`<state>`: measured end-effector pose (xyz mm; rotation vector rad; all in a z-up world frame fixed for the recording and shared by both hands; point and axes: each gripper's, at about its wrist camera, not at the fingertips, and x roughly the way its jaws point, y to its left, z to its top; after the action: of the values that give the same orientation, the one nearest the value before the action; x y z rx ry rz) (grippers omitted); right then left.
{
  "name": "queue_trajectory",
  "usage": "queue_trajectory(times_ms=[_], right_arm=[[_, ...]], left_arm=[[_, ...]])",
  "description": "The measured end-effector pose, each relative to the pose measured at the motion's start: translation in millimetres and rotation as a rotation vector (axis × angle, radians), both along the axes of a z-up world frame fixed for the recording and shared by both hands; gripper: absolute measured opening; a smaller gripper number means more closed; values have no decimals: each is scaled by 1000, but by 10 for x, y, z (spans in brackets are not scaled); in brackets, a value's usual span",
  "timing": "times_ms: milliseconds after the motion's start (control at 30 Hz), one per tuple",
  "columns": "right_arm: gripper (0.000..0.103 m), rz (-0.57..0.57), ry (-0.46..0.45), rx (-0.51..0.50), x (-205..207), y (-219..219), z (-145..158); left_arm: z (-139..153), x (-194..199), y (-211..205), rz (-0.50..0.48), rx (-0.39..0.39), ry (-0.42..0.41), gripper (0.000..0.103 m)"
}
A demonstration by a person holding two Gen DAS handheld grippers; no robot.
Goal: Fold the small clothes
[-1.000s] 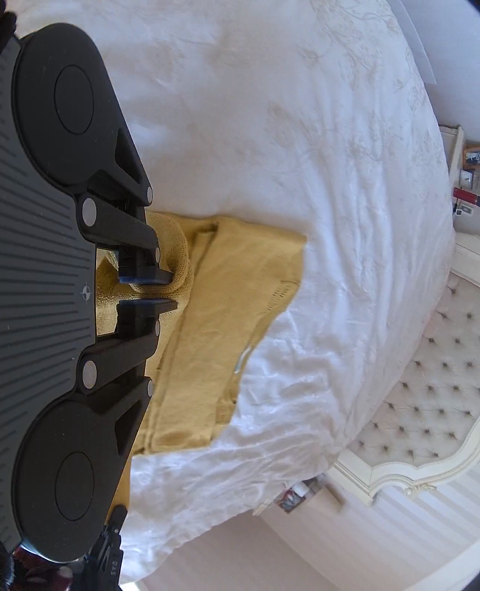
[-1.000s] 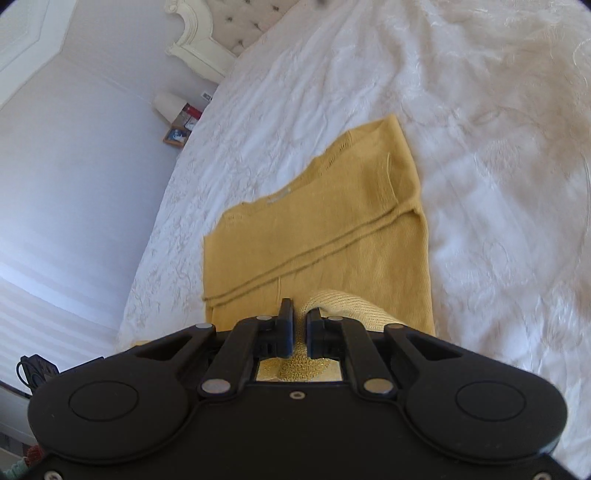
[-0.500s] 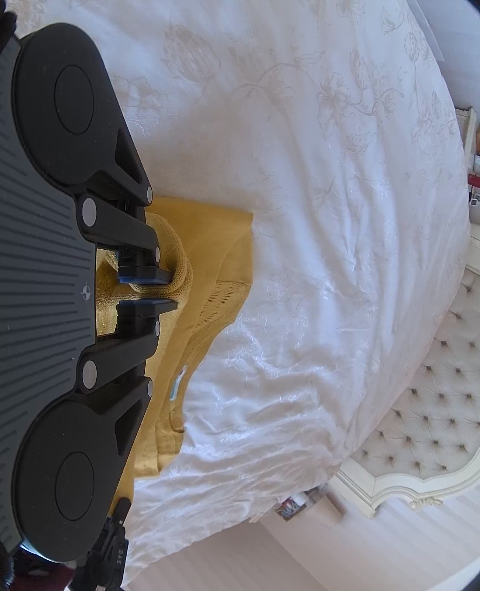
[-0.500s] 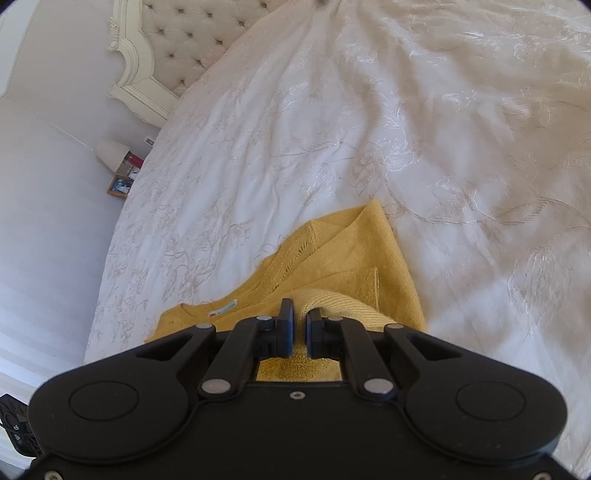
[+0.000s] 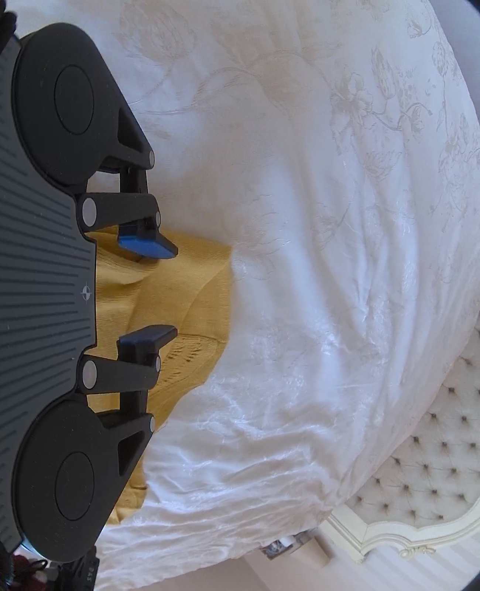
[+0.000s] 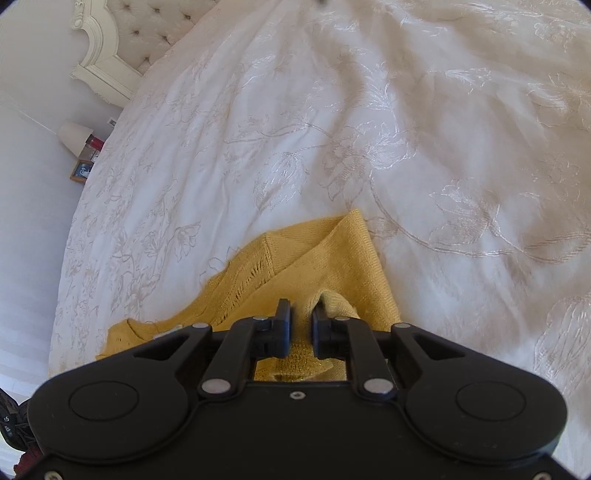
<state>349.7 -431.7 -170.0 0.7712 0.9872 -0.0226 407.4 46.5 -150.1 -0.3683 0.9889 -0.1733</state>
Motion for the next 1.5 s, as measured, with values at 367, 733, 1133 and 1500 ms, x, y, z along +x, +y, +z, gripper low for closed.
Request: queue_trajectory(times_ms=[367, 733, 1133, 1500], right_arm=[[76, -65, -93, -69, -60, -82, 279], [90, 239, -67, -361, -554, 829, 357], [94, 466, -24, -535, -360, 1255, 27], [97, 389, -52, -572, 388, 961, 80]], left_arm=[[415, -65, -232, -178, 193, -128, 47], [60, -1132, -705, -362, 293, -24, 60], [-237, -728, -860, -420, 352, -17, 61], [-39, 200, -786, -345, 330, -79, 62]])
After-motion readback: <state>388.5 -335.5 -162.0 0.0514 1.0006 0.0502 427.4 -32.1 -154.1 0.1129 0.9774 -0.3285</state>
